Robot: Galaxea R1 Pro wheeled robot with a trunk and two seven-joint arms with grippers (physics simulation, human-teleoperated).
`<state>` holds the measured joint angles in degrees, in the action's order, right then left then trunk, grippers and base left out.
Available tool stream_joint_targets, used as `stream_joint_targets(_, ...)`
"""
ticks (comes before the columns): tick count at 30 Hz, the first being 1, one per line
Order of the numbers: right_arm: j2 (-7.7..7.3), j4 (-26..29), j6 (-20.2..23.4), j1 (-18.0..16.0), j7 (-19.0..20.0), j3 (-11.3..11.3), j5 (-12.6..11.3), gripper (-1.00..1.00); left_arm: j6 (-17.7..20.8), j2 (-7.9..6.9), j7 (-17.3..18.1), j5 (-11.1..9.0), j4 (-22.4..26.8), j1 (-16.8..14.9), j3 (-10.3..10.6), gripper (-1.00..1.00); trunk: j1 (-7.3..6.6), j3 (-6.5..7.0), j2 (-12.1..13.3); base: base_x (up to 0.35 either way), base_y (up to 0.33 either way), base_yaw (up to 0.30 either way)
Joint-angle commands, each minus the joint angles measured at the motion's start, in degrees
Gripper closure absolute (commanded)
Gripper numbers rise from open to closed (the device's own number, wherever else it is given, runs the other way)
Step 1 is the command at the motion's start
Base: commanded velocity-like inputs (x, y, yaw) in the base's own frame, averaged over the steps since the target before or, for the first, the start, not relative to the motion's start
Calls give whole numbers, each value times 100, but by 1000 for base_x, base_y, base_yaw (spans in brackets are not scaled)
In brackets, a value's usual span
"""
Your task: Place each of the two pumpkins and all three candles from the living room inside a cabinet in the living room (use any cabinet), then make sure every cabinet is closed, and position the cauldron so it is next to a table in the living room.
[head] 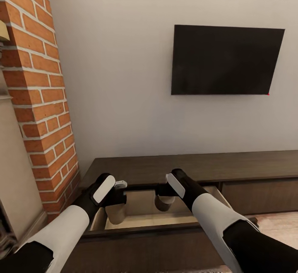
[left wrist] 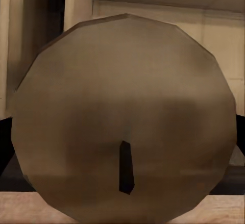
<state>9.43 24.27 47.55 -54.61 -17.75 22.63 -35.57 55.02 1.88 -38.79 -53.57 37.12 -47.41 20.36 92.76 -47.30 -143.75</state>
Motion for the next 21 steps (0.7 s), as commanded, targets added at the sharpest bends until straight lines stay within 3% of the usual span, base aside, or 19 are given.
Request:
stream_joint_targets(1, -4, 7, 11, -6, -44, 43, -61, 100, -25, -3, -56, -55, 6, -5, 28, 100, 1, -29, -6, 0, 0, 0)
stream_joint_targets(4, -3, 7, 10, -6, -44, 89, -62, 100, -120, -3, -49, -20, 6, -5, 99, 100, 8, -96, -10, 0, 0, 0)
stream_joint_targets(10, -3, 7, 1, -6, -44, 234, -68, 100, -474, -9, -31, 34, 6, -5, 254, 100, 8, -96, -10, 0, 0, 0)
stream_joint_targets(21, -3, 2, -3, -1, -44, 251, -70, 100, -553, 4, -19, 38, 6, -5, 403, 100, 8, -96, -10, 57, 0, 0)
